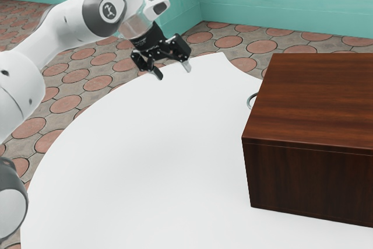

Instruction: Pull the drawer handle with one arm to open the drawer

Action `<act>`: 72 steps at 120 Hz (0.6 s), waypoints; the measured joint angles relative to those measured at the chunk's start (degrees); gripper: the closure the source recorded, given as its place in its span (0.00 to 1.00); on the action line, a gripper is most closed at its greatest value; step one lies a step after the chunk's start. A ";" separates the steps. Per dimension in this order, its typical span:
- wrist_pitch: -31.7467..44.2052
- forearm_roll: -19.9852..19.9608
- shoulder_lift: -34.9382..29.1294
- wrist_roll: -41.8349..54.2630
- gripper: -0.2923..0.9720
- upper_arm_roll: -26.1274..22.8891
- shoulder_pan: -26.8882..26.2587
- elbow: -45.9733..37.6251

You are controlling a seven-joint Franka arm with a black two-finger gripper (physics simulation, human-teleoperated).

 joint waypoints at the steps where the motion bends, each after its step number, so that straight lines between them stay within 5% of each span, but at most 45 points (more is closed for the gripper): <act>1: 0.40 -0.22 0.17 -0.12 0.23 -0.04 0.01 0.05; 30: 9.92 -9.63 2.53 -2.31 0.23 -5.79 0.03 -0.37; 72: 11.42 -21.10 2.14 -5.06 0.33 -7.95 0.03 -4.46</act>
